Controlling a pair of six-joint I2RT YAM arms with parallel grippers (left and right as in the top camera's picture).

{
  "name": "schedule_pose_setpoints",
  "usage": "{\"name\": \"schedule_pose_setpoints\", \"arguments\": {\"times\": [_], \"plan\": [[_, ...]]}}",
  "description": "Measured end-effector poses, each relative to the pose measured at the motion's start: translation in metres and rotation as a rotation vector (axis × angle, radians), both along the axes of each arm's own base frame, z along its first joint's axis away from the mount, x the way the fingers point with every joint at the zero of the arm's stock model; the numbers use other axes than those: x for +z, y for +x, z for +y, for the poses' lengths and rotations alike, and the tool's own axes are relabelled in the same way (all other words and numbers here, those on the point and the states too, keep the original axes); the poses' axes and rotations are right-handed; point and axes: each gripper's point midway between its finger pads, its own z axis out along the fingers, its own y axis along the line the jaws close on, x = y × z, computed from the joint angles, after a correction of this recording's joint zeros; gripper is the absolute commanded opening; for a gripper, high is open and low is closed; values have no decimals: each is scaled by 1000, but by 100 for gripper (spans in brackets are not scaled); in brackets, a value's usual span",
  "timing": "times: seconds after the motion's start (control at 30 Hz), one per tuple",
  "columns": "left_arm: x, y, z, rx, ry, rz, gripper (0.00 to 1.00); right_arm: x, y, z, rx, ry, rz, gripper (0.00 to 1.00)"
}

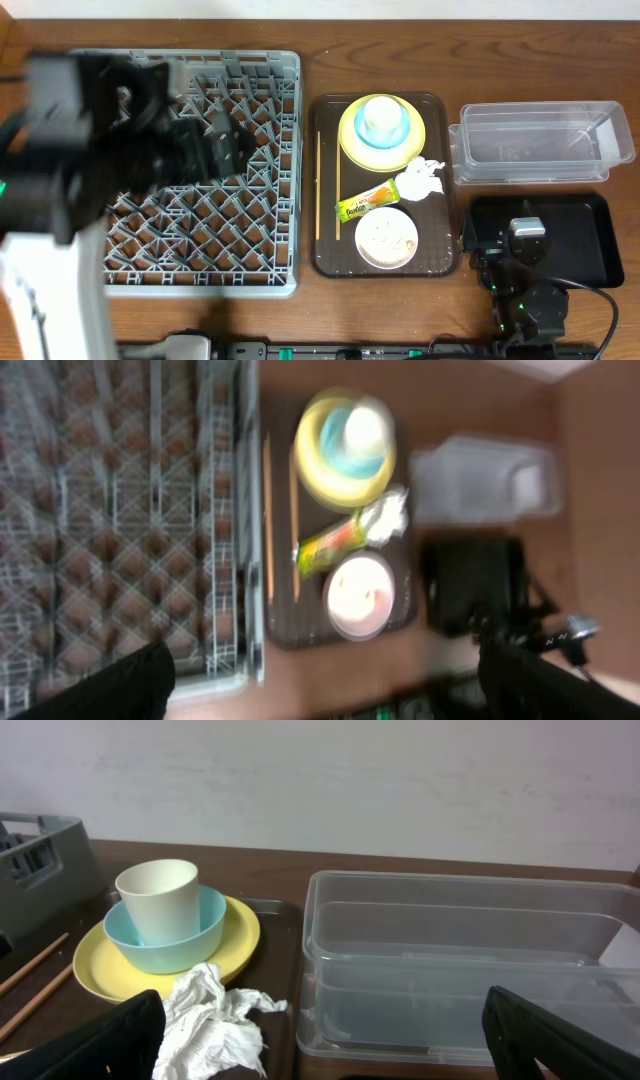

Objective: Sort waste into correct bins and load items into the dishwasher rack
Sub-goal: 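Reach the left gripper over the rack toward the chopsticks on the tray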

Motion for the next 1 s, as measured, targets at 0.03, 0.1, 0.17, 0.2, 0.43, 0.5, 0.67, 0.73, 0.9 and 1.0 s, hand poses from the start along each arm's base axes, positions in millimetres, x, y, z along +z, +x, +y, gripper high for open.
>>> {"name": "schedule_pose_setpoints", "arguments": {"times": [0.03, 0.1, 0.17, 0.2, 0.43, 0.5, 0.67, 0.73, 0.9, 1.0], "plan": [[-11, 11, -1, 5, 0, 47, 70, 0, 0, 0, 0, 0, -1, 99], [-30, 27, -3, 2, 2, 123, 33, 0, 0, 0, 0, 0, 0, 99], [-54, 36, -5, -4, 9, 209, 6, 0, 0, 0, 0, 0, 0, 99], [-62, 37, -7, -10, 12, 240, 6, 0, 0, 0, 0, 0, 0, 99], [-108, 19, -36, -129, 111, 371, 6, 0, 0, 0, 0, 0, 0, 99], [-114, 18, -44, -163, 150, 360, 6, 0, 0, 0, 0, 0, 0, 99], [-124, 22, -64, -231, 225, 299, 7, 0, 0, 0, 0, 0, -1, 99], [-127, 24, -69, -246, 241, 279, 6, 0, 0, 0, 0, 0, -1, 99], [-130, 27, -71, -252, 277, 257, 7, 0, 0, 0, 0, 0, 0, 99], [-130, 28, -69, -246, 290, 251, 7, 0, 0, 0, 0, 0, -1, 99]]}}
